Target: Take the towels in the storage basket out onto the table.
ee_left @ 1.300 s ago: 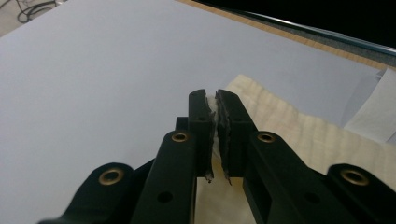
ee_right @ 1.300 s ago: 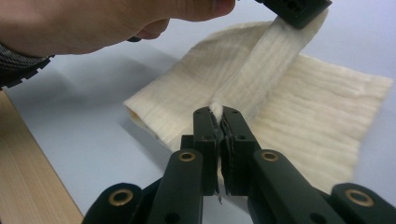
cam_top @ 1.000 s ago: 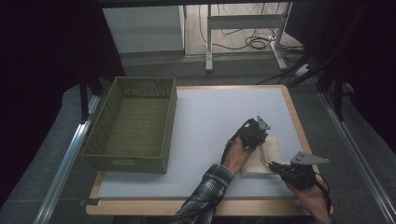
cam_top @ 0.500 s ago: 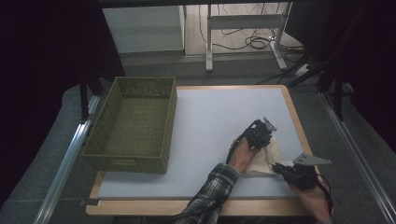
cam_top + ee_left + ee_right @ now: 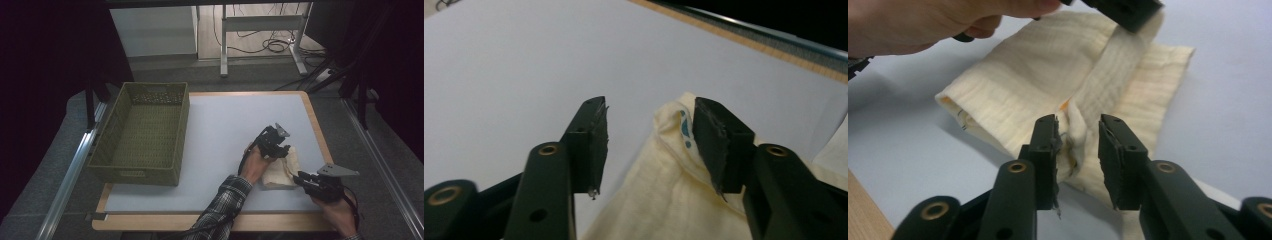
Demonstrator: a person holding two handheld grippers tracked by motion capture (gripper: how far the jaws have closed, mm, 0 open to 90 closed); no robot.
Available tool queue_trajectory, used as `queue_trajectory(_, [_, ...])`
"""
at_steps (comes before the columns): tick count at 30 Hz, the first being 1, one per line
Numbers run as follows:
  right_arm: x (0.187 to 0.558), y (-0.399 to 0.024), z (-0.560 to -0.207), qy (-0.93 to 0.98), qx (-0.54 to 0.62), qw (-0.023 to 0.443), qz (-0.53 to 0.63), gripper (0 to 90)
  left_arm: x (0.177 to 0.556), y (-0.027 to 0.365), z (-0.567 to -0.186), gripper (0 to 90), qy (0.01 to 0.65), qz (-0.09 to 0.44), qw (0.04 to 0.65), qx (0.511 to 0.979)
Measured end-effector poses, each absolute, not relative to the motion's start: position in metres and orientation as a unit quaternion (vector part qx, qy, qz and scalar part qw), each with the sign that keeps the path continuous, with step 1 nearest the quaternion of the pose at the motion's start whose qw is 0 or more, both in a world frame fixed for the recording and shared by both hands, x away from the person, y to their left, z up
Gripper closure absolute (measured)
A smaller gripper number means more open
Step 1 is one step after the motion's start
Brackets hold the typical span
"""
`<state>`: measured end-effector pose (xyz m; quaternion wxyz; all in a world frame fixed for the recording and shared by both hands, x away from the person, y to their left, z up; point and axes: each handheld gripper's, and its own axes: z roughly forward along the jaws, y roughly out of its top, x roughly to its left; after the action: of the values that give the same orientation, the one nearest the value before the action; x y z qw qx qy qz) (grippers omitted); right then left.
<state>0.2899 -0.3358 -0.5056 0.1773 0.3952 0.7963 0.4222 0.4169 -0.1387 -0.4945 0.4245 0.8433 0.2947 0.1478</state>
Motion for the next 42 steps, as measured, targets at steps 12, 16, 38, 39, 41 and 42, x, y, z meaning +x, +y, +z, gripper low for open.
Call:
queue_trajectory(12, [0.289, -0.353, -0.488, 0.787, 0.406, 0.209, 0.415, 62.1, 0.415, -0.102, -0.487, 41.8, 0.308, 0.164, 0.42, 0.838])
queue_trajectory(16, [0.295, -0.348, -0.486, 0.784, 0.405, 0.211, 0.421, 58.0, 0.414, -0.087, -0.493, 42.6, 0.317, 0.159, 0.415, 0.838])
queue_trajectory(38, [0.305, -0.35, -0.525, 0.792, 0.444, 0.177, 0.38, 51.1, 0.418, -0.06, -0.532, 48.3, 0.341, 0.132, 0.386, 0.847])
queue_trajectory(39, [0.305, -0.35, -0.525, 0.792, 0.444, 0.177, 0.38, 51.1, 0.418, -0.06, -0.532, 48.3, 0.342, 0.131, 0.388, 0.846])
queue_trajectory(41, [0.305, -0.35, -0.524, 0.792, 0.445, 0.169, 0.382, 56.9, 0.418, -0.059, -0.534, 48.4, 0.342, 0.122, 0.395, 0.844])
queue_trajectory(42, [0.305, -0.349, -0.524, 0.793, 0.446, 0.163, 0.382, 60.9, 0.419, -0.058, -0.535, 48.5, 0.344, 0.115, 0.399, 0.842])
